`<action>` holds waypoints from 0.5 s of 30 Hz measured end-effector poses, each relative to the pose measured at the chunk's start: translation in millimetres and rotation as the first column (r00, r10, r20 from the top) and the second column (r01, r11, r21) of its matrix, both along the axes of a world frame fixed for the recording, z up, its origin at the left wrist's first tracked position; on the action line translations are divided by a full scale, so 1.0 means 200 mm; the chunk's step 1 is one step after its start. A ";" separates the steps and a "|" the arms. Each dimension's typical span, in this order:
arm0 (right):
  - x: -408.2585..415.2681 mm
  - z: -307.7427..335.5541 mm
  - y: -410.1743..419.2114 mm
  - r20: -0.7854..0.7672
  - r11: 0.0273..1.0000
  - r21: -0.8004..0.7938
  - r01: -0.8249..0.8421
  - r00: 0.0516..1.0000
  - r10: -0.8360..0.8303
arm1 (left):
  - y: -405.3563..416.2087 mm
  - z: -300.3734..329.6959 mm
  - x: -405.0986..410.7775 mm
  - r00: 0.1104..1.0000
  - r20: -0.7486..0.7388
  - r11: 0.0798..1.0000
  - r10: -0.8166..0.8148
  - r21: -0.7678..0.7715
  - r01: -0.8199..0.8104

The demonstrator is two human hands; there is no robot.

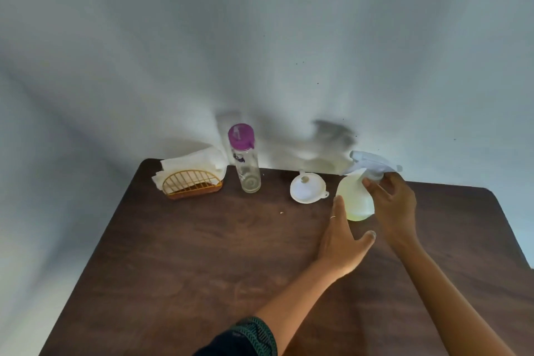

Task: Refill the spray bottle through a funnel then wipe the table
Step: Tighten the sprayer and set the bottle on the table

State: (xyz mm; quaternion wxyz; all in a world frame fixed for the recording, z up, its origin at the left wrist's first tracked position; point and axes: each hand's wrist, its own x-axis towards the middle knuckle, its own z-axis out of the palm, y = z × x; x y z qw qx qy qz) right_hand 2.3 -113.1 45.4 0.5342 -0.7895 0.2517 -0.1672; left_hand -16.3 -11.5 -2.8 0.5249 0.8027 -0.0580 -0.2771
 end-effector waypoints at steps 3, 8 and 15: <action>0.08 -0.05 -0.04 0.009 1.000 0.019 -0.008 1.000 0.008 | -0.06 -0.04 0.07 1.000 0.001 1.000 -0.024 0.017 0.024; 0.15 -0.10 -0.09 0.024 1.000 0.006 -0.016 1.000 0.016 | -0.11 -0.08 0.13 0.999 0.019 0.999 -0.028 0.020 0.027; 0.14 -0.11 -0.11 -0.038 0.998 -0.042 -0.041 0.998 0.040 | -0.10 -0.05 0.15 0.999 -0.005 0.999 -0.037 0.031 0.037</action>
